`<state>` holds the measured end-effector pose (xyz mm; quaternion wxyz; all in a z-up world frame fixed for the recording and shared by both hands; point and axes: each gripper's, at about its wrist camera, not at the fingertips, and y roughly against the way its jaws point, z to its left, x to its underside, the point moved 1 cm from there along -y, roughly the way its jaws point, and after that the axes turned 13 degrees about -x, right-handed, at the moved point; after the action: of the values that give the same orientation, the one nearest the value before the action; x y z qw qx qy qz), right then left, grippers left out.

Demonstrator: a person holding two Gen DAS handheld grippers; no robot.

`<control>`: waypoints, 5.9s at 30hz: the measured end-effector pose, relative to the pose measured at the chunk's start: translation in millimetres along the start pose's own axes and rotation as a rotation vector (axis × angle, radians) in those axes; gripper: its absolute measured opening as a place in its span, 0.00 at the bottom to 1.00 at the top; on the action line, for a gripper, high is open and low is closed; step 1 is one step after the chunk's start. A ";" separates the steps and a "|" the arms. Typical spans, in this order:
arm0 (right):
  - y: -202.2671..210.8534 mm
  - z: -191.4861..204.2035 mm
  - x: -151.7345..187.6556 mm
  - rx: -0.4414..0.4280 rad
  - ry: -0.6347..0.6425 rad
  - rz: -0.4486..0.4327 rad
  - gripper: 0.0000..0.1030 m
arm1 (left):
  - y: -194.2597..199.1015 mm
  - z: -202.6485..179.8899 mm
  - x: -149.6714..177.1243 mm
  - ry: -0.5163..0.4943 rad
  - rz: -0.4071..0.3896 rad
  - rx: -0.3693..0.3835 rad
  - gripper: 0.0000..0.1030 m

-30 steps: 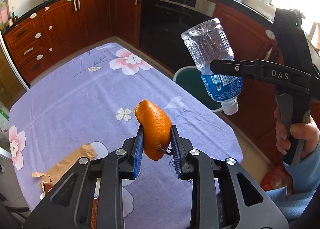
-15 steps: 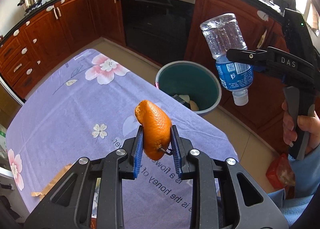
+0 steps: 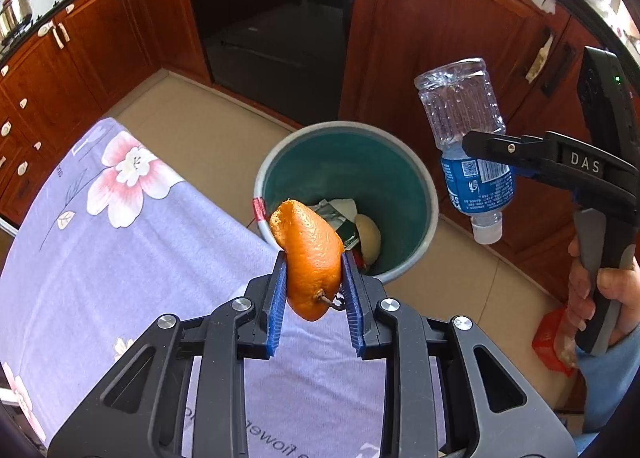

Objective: Collect trash
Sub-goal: 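Lift and carry the peel and bottle over the teal bin, then open both tools to drop the peel and bottle into the bin, then move both tools back over the table toward the Pocky box and melon rind, then grasp the brown Pocky box edge with the right tool, then grasp the green melon rind with the left tool while the right tool holds the box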

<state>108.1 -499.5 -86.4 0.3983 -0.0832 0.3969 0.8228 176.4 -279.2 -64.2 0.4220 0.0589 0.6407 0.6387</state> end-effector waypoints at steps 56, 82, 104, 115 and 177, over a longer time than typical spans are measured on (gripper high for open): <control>-63.8 32.3 16.1 0.085 0.014 0.202 0.86 | -22.0 9.5 -3.6 0.088 0.032 0.077 0.92; -74.4 208.7 118.6 -0.034 0.278 0.328 0.86 | 67.0 134.7 152.1 0.288 -0.004 -0.017 0.94; -176.8 326.1 224.3 -0.141 0.593 0.552 0.71 | 107.0 245.6 324.5 0.535 0.068 -0.118 0.95; -222.5 333.2 242.4 -0.114 0.655 0.676 0.45 | 106.2 250.7 374.1 0.573 0.148 -0.121 0.95; -121.6 307.9 163.2 -0.154 0.561 0.419 0.20 | 59.0 202.2 249.4 0.368 0.047 0.008 0.74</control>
<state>141.9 -137.1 -25.0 0.0890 -0.2525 0.4362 0.8591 114.8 40.0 -94.4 0.2822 -0.0424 0.7082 0.6457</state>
